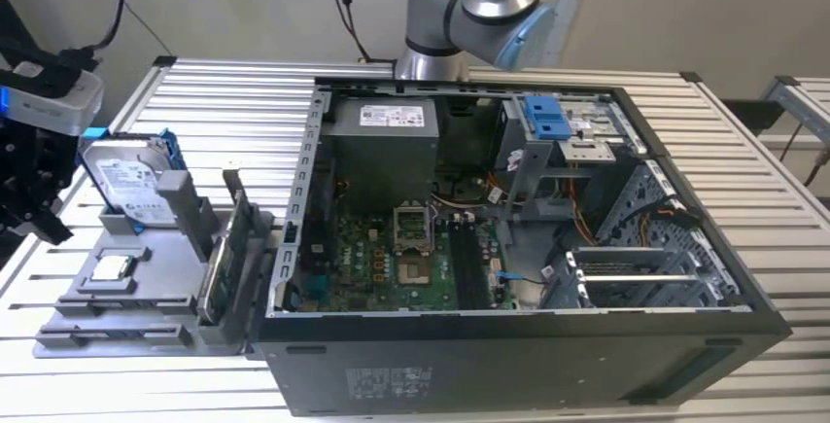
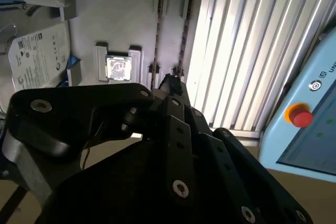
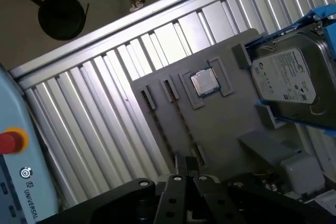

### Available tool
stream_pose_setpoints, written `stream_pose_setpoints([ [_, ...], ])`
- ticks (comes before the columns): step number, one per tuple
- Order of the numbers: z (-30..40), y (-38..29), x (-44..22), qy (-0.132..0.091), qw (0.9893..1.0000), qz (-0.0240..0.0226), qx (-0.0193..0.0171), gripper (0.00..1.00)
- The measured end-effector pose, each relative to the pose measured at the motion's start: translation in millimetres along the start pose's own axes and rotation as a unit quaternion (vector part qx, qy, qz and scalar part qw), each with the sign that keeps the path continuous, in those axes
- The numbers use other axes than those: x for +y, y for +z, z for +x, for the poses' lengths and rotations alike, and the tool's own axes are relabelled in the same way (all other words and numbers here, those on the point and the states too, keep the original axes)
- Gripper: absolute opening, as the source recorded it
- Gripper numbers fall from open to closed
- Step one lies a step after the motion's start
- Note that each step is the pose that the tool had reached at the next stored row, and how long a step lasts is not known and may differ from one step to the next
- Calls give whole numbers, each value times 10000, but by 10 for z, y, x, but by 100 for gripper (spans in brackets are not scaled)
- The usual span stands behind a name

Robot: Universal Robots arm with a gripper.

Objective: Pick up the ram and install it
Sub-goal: 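Pick up the ram and move it above insertion slot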

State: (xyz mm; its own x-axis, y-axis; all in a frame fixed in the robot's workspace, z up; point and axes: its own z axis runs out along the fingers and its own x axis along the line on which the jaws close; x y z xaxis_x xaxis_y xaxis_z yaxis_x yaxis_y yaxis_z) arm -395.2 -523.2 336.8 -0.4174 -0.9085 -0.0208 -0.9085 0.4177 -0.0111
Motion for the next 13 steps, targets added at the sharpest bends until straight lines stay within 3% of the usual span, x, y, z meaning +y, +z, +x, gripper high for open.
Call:
stream_pose_setpoints([
  [3,-2,4,0,-238,9997,0,-6,11],
  [8,-4,6,2,-579,9983,-3,-10,11],
  [13,-3,17,2,-930,9957,-5,-17,11],
])
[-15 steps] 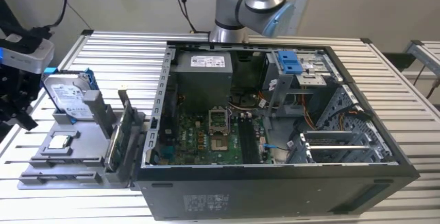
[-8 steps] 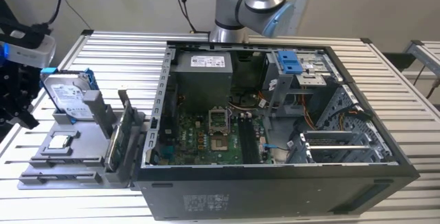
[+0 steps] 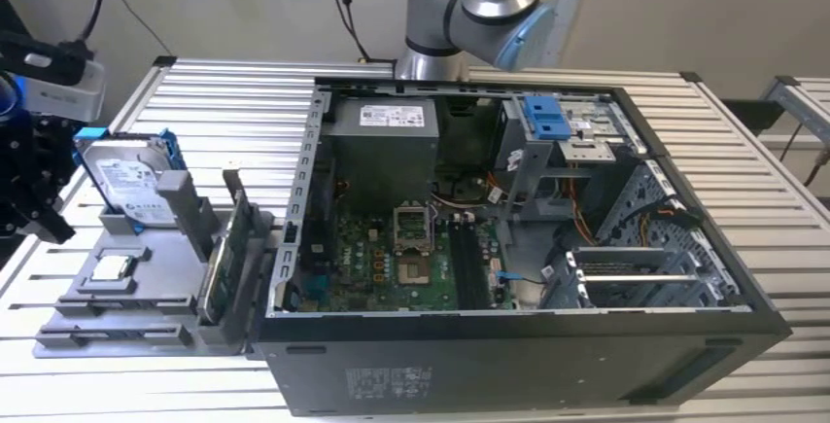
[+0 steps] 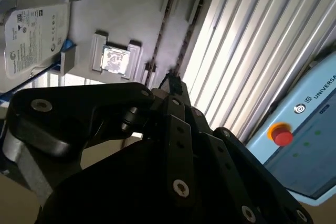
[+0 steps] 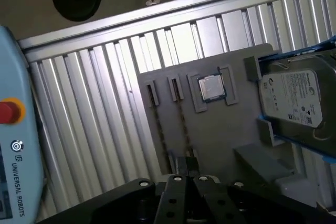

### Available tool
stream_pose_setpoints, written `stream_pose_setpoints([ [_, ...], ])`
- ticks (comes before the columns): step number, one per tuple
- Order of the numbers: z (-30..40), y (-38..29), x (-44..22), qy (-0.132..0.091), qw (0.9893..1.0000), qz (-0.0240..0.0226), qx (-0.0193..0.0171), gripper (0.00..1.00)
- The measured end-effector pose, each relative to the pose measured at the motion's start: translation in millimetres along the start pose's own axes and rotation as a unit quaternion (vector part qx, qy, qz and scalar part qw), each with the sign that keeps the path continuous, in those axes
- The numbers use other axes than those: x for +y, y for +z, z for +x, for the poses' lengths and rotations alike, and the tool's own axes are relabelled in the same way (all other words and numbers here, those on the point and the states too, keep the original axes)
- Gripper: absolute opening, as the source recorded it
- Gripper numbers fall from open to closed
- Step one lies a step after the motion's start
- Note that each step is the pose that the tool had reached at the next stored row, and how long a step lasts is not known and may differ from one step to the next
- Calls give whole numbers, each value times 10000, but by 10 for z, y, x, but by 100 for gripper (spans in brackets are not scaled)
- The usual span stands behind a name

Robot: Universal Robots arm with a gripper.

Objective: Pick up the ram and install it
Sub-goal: 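Pick up the ram and move it above insertion slot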

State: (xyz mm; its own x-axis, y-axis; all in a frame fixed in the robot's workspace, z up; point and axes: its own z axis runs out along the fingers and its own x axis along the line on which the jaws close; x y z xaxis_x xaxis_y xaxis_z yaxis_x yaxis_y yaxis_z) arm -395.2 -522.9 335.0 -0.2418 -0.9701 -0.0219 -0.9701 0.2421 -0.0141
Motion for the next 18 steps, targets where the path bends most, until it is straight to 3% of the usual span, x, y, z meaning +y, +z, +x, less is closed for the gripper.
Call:
stream_pose_setpoints([
  [5,0,16,0,-440,9990,-6,-7,11],
  [10,1,29,1,-830,9965,-13,-13,11],
  [12,1,32,0,-910,9959,-15,-14,11],
  [18,1,33,0,-935,9956,-15,-15,11],
])
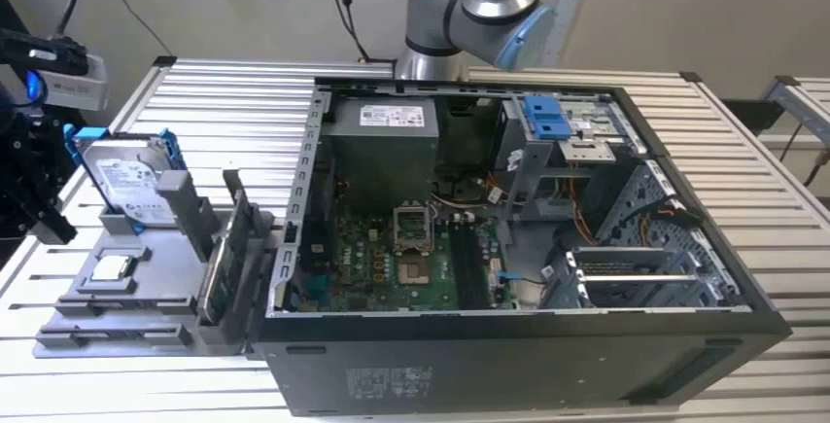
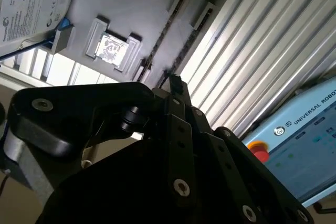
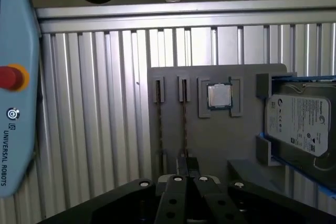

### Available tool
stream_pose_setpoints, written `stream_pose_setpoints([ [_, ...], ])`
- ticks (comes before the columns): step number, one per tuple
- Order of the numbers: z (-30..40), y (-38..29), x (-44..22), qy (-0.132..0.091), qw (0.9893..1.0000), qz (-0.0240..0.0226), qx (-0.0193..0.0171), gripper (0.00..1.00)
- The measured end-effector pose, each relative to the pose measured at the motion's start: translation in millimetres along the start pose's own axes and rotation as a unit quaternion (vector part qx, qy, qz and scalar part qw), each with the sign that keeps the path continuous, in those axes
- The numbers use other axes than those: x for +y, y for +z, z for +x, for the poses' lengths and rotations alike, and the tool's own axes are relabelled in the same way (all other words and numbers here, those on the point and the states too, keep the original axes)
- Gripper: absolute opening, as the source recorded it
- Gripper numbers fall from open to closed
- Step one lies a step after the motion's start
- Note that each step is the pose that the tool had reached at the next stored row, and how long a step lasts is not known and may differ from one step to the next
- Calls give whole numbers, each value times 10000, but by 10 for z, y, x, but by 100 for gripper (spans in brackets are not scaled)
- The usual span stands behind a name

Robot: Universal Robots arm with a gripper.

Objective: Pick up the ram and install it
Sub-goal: 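Pick up the ram and move it above insertion slot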

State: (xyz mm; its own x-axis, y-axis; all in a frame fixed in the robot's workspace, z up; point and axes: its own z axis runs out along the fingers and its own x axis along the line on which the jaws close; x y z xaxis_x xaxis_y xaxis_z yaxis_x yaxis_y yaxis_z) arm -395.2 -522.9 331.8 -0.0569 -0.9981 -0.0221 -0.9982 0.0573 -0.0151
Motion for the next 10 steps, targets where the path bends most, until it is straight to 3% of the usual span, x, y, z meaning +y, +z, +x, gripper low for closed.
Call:
stream_pose_setpoints([
  [7,0,0,0,-26,10000,-1,0,11],
  [9,0,0,0,-34,10000,-1,-1,12],
  [10,0,0,0,-38,10000,-1,-1,18],
])
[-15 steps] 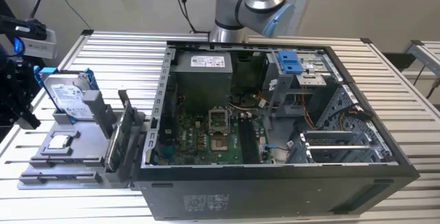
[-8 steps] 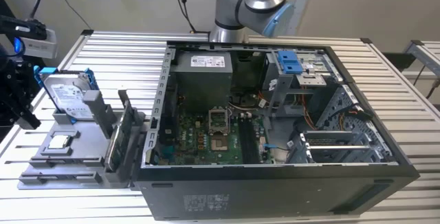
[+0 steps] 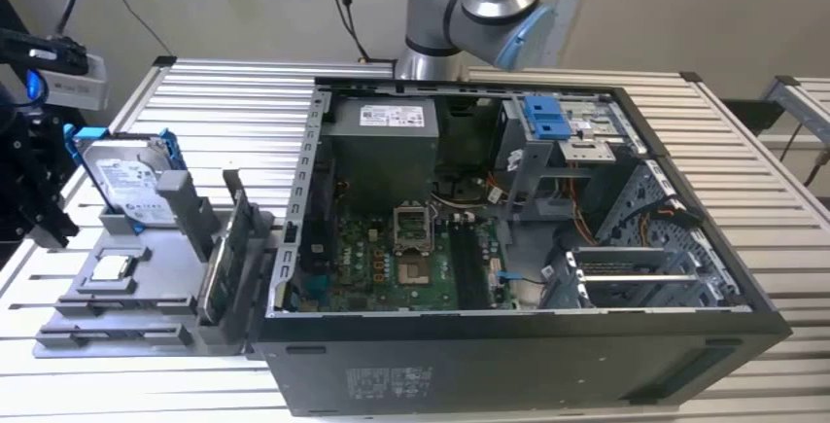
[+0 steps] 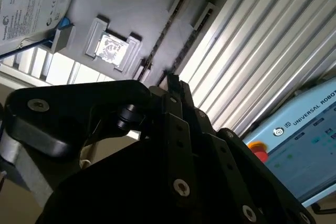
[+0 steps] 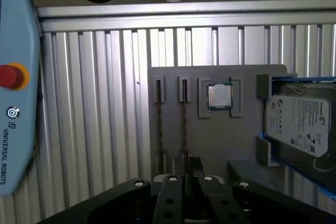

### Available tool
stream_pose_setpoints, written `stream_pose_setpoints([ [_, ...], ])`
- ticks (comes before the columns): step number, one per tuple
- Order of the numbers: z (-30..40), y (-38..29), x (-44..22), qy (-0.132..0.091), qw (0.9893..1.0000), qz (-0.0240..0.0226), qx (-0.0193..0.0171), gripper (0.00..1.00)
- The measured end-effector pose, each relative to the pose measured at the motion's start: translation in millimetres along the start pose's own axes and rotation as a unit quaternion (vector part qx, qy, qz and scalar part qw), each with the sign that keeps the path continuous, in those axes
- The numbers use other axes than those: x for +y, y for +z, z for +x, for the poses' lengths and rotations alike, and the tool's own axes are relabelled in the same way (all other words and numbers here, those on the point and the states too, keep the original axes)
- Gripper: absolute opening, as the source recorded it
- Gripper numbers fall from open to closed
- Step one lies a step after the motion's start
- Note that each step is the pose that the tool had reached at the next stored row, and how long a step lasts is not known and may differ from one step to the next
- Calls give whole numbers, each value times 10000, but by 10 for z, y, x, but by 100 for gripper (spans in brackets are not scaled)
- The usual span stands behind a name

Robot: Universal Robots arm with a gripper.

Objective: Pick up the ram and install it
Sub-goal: 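Pick up the ram and move it above insertion slot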

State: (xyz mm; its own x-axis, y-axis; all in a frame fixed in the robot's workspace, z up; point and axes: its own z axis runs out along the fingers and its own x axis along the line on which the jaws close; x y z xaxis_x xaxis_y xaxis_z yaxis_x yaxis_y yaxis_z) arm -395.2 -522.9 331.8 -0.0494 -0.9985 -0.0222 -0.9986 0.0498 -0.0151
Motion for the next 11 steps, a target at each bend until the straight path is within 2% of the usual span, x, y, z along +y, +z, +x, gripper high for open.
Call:
stream_pose_setpoints([
  [2,0,0,0,-8,10000,0,0,30],
  [5,0,0,0,-19,10000,0,0,36],
  [6,0,0,0,-23,10000,-1,0,42],
  [11,0,0,0,-41,10000,-1,0,42],
])
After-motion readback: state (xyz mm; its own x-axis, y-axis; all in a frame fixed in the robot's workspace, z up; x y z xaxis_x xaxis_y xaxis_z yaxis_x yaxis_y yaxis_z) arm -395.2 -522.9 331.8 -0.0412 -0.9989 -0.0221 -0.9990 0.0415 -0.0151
